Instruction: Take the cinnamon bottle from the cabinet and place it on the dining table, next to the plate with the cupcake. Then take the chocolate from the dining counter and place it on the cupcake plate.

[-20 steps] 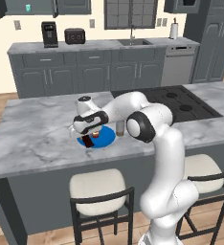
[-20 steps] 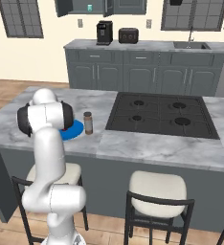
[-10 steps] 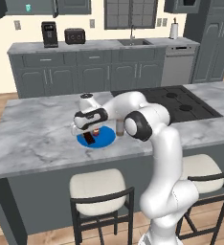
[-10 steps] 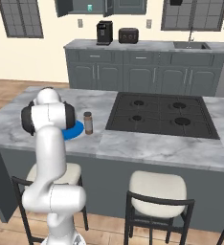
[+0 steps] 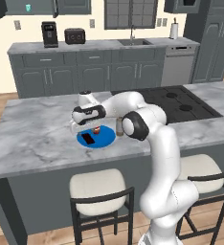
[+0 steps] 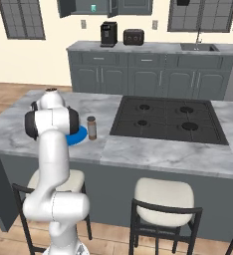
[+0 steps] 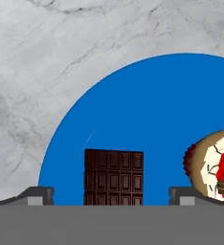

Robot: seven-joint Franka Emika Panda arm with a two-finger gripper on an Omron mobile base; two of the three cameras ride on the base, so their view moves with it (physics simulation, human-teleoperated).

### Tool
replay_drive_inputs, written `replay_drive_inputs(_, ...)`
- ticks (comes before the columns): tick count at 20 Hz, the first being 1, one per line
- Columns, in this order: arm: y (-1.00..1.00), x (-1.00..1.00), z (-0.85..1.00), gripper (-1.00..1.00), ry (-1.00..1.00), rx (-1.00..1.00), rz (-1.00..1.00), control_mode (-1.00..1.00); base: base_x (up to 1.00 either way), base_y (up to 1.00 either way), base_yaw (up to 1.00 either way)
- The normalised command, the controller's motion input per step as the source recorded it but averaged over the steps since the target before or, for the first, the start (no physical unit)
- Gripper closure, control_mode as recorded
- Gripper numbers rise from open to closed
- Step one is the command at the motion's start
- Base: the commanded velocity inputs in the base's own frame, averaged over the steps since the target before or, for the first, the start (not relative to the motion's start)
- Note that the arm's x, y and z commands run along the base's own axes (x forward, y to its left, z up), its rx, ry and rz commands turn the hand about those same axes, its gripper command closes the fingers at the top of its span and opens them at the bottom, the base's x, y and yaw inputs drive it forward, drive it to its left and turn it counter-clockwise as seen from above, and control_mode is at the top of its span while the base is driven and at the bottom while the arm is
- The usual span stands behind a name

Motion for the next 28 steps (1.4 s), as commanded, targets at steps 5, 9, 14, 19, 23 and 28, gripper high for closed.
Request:
replay_drive_inputs(5,0.02,-0.08,0.31,-1.0,0.08,0.04,0.0,-1.0,0.0,0.0,0.0)
replay_drive_inputs(9,0.01,-0.41,0.35,-1.0,0.0,0.01,0.0,-1.0,0.0,0.0,0.0)
replay_drive_inputs(14,0.0,-0.49,0.29,-1.0,0.0,-0.01,0.0,-1.0,0.0,0.0,0.0)
replay_drive_inputs(19,0.0,-0.72,0.23,-1.0,0.0,0.0,0.0,-1.0,0.0,0.0,0.0)
replay_drive_inputs(23,0.0,-0.89,0.08,-1.0,-0.1,0.0,0.0,-1.0,0.0,0.0,0.0)
replay_drive_inputs(28,0.0,-0.94,0.0,-1.0,-0.22,0.0,0.0,-1.0,0.0,0.0,0.0)
